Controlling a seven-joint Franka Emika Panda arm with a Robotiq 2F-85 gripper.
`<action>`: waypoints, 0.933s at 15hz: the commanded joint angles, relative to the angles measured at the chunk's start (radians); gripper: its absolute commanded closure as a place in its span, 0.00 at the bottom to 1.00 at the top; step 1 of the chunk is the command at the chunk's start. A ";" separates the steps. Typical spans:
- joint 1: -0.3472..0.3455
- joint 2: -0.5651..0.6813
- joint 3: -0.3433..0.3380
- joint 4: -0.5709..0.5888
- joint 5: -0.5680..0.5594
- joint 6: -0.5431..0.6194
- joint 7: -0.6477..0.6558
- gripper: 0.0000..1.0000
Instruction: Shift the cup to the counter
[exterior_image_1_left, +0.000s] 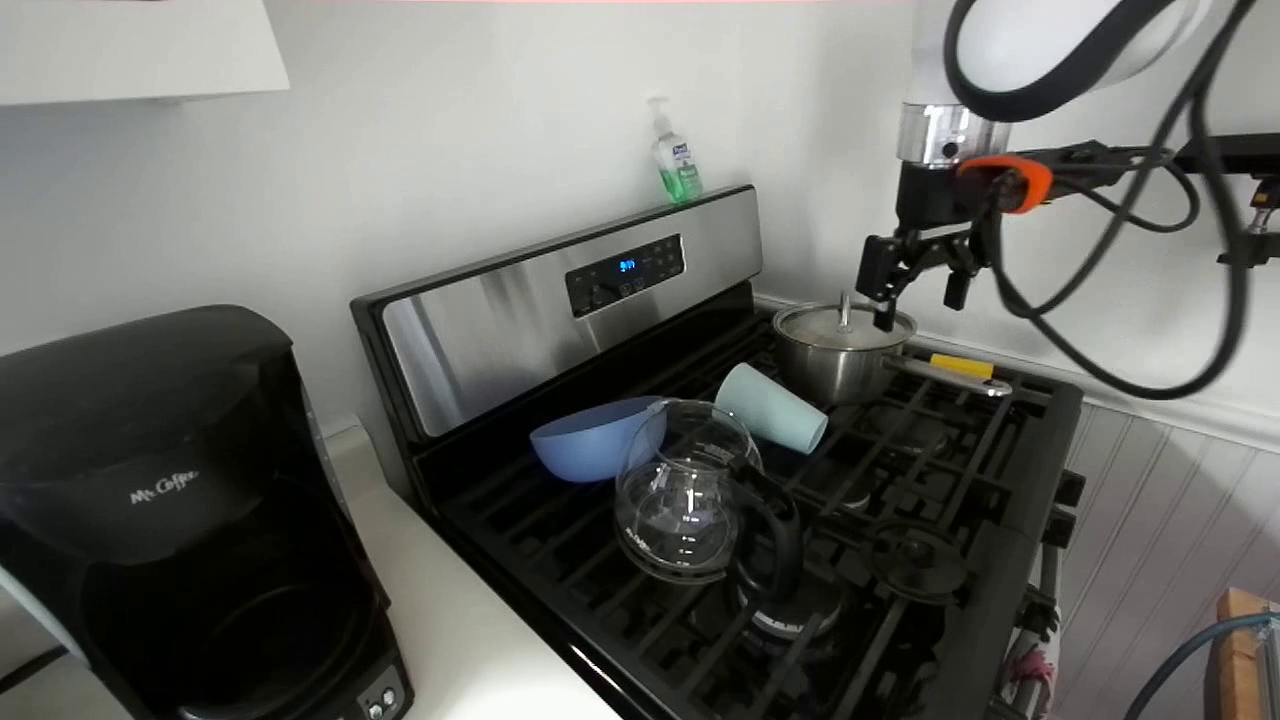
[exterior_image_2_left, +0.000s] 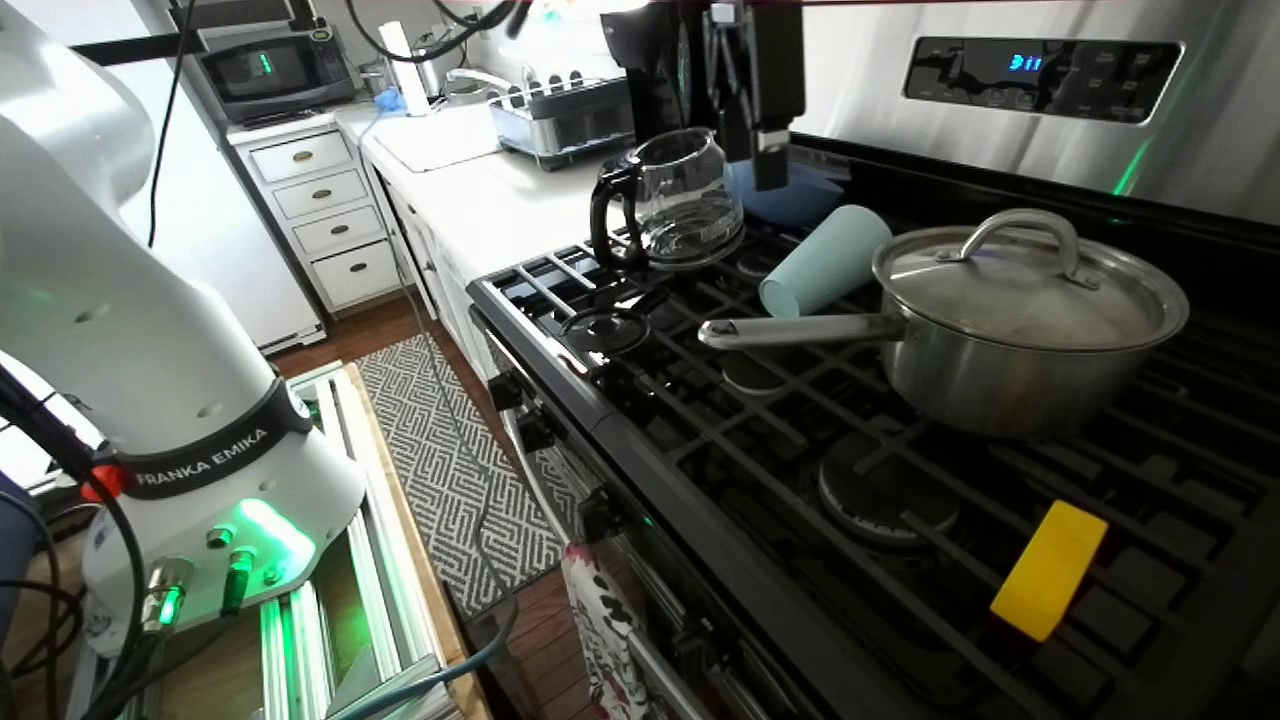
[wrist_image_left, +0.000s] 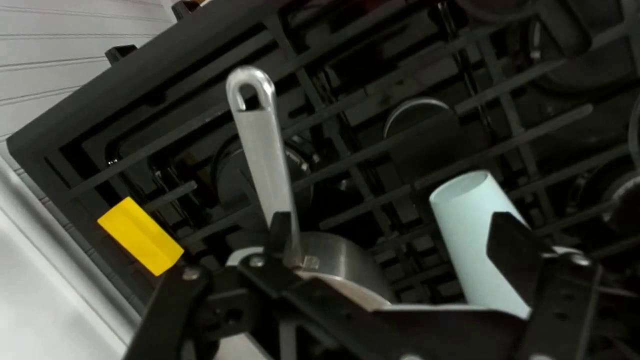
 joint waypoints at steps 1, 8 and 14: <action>-0.003 0.232 0.041 0.222 0.014 0.005 0.221 0.00; 0.030 0.292 0.023 0.289 0.001 -0.017 0.317 0.00; 0.095 0.522 0.042 0.502 0.094 -0.057 0.540 0.00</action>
